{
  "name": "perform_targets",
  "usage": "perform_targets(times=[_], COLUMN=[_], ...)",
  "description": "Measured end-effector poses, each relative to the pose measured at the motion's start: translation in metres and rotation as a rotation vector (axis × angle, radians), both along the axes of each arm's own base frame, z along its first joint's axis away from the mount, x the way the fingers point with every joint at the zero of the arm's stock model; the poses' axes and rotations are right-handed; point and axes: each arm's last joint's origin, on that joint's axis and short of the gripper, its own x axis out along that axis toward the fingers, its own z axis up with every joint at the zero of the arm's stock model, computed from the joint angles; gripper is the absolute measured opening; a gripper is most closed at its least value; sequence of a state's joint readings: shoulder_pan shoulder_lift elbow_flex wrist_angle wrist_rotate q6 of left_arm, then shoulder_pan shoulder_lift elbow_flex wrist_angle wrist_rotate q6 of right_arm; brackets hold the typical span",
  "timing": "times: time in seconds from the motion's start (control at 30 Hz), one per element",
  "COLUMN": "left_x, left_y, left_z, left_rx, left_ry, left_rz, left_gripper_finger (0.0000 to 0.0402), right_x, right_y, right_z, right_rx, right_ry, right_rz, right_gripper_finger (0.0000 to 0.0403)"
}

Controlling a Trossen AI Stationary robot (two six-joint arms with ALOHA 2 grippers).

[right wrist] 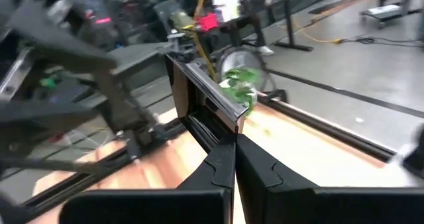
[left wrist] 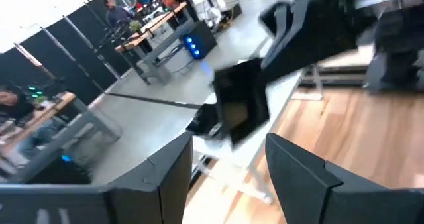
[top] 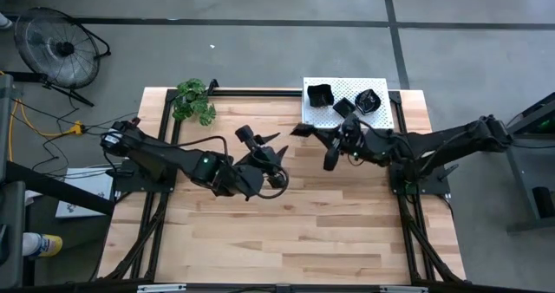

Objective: Pick & Place Mini shaped plates
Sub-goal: Stack the square plate on top of the square plate on the shelf

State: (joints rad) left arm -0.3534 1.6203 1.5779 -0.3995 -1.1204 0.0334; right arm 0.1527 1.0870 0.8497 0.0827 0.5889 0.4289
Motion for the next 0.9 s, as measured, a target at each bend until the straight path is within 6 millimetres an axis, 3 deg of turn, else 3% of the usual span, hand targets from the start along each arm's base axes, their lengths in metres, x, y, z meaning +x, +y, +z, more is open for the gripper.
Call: perform_targets(times=[0.33, 0.7, 0.9], left_x=[-0.034, -0.081, -0.095], left_y=[0.014, 0.045, 0.06], left_z=[0.007, 0.014, 0.016], left_rx=[0.068, 0.041, 0.055], left_ry=[0.158, 0.304, 0.38], left_rz=[0.05, 0.117, 0.165], left_gripper_finger=[0.0186, 0.0186, 0.0186], right_x=[-0.038, -0.063, -0.079], right_y=[-0.037, -0.068, -0.081], right_z=[0.011, 0.003, -0.006], right_rx=[0.093, 0.191, 0.277], right_ry=[-0.004, 0.052, 0.091], right_rz=[-0.227, -0.441, -0.593], right_gripper_finger=[0.0, 0.0, 0.0])
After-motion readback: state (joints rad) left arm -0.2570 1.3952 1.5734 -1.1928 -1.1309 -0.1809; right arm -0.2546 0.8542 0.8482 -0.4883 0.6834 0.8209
